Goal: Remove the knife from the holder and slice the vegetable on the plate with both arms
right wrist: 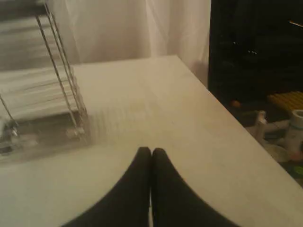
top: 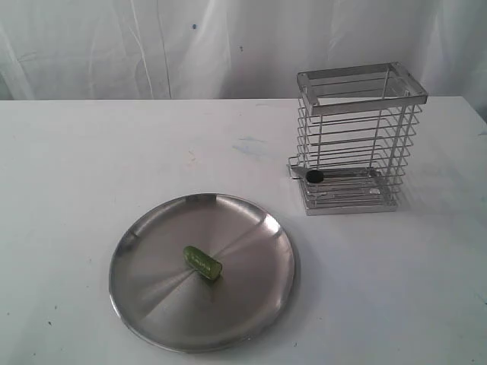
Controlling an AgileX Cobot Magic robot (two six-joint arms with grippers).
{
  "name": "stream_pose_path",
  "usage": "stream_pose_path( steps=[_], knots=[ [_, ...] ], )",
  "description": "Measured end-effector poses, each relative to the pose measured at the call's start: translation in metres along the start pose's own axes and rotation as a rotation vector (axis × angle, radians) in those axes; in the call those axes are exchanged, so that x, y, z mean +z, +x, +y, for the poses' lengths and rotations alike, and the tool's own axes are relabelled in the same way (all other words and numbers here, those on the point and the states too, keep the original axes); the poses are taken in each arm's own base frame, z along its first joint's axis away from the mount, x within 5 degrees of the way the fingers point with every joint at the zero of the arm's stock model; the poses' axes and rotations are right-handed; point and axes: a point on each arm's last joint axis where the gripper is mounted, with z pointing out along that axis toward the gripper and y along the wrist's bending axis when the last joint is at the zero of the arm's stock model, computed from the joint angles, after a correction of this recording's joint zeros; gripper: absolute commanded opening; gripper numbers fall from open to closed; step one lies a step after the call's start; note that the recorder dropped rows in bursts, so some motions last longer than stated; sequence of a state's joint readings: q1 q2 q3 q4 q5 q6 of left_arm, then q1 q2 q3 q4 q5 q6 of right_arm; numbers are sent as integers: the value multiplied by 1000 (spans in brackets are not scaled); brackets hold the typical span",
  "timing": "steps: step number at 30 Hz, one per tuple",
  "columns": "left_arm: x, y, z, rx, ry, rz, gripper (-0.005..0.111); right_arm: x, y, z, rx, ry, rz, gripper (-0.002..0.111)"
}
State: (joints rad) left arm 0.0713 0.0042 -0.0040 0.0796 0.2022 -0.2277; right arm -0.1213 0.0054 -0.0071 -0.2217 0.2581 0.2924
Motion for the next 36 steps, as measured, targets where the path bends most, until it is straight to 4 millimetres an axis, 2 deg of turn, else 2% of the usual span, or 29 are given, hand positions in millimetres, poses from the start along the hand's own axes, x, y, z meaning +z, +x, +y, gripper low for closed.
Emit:
stream_pose_path(
  steps=[5,16,18,19,20,21,23,25,26,27,28,29,31,33,36],
  knots=[
    [0,0,0,0,0,0,0,-4,-24,7,203,-106,-262,0],
    [0,0,0,0,0,1,0,-24,-60,9,371,-251,-696,0],
    [0,0,0,0,0,1,0,-37,-79,4,419,-245,-855,0],
    [0,0,0,0,0,2,0,-50,-106,1,413,-218,-988,0],
    [0,0,0,0,0,2,0,-57,-121,1,401,-208,-1042,0],
    [0,0,0,0,0,2,0,-66,-153,3,345,-192,-1116,0],
    [0,0,0,0,0,2,0,-65,-180,9,265,-191,-1120,0],
    [0,0,0,0,0,2,0,-54,-200,17,147,-194,-1052,0],
    [0,0,0,0,0,2,0,-28,-208,24,21,-177,-871,0],
    [0,0,0,0,0,2,0,-3,-203,26,-60,-145,-679,0],
    [0,0,0,0,0,2,0,27,-188,25,-140,-101,-448,0],
    [0,0,0,0,0,2,0,59,-163,21,-231,-51,-164,0],
    [0,0,0,0,0,3,0,102,-122,15,-325,-13,221,0],
    [0,0,0,0,0,3,0,127,-98,12,-321,1,464,0],
    [0,0,0,0,0,3,0,135,-94,9,-307,26,682,0]
  ],
)
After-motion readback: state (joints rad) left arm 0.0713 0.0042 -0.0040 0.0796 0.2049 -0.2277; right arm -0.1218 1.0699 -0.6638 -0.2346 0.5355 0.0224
